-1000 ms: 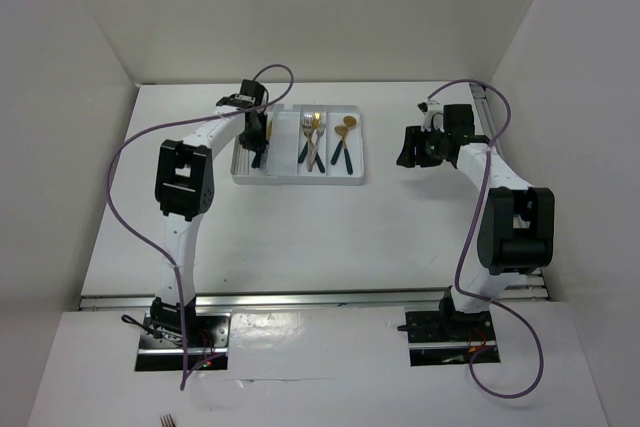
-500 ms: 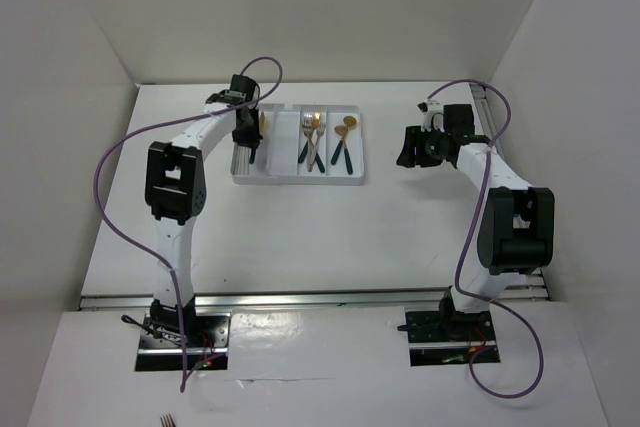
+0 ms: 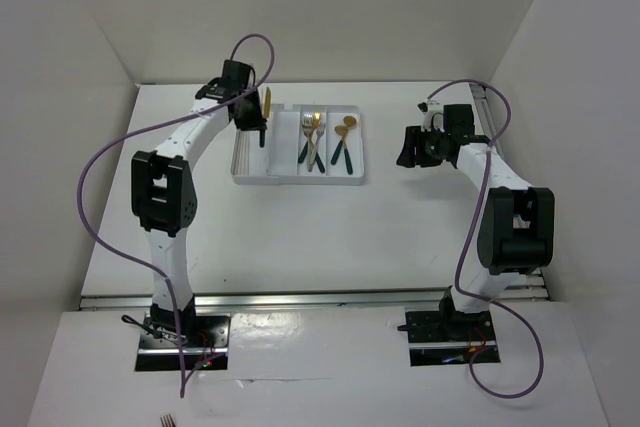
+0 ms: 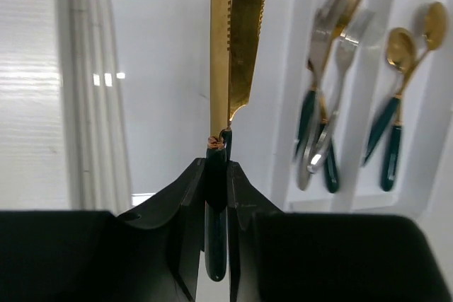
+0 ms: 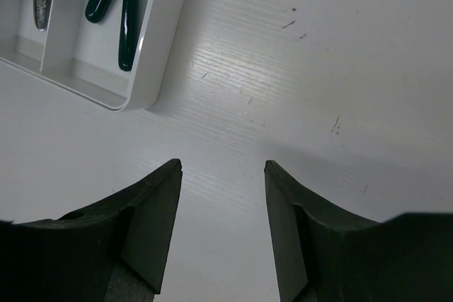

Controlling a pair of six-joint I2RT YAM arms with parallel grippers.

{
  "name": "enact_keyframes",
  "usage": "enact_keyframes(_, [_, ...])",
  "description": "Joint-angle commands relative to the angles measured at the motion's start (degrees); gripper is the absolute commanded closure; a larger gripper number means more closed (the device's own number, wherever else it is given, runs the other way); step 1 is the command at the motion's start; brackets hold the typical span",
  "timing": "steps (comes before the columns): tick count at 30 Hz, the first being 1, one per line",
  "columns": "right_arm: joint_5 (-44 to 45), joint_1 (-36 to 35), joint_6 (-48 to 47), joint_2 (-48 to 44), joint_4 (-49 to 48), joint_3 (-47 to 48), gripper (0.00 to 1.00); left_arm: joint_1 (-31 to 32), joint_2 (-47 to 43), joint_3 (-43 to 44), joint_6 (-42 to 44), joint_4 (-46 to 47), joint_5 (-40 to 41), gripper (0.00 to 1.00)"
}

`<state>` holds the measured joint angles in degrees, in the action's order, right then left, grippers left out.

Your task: Sort the eating utensils into containers

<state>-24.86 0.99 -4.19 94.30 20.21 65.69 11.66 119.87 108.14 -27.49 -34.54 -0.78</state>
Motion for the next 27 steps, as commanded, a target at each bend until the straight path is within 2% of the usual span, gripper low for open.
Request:
enact_keyframes(1, [-0.54, -0.38, -0.65, -2.02, -0.08, 1.63, 0.42, 2.39, -3.33, -2.92, -6.34, 2.46, -4.41, 1.00])
enact_keyframes(7, [-0.01, -0.38, -0.65, -2.54, -0.08, 1.63, 0.42, 4.68, -0.26, -4.25, -7.58, 2.46, -3.88, 1.00])
enact_keyframes(14, [0.52, -0.38, -0.65, -3.07, -0.08, 0.49, 0.42, 4.69, 5.19, 0.41, -5.83, 1.94, -1.77, 0.99])
enact_keyframes(22, [0.52, -0.38, -0.65, -2.54, -0.08, 0.49, 0.42, 4.69, 7.04, 2.25, -2.50, 2.55, -2.99, 0.55])
enact_keyframes(24, [0.52, -0.38, -0.65, -2.02, -0.08, 0.49, 0.42, 5.30, 7.56, 3.83, -1.26, 1.86, -3.00, 0.39])
enact_keyframes(25, [0.52, -0.38, -0.65, -2.02, -0.60, 0.49, 0.42, 5.82, 6.96, 4.44, 0.40, 1.85, -3.00, 0.35])
enact_keyframes(27, [0.52, -0.38, -0.65, -2.02, -0.61, 0.49, 0.42, 6.35, 5.38, 5.07, 1.55, 1.32, -3.00, 0.35])
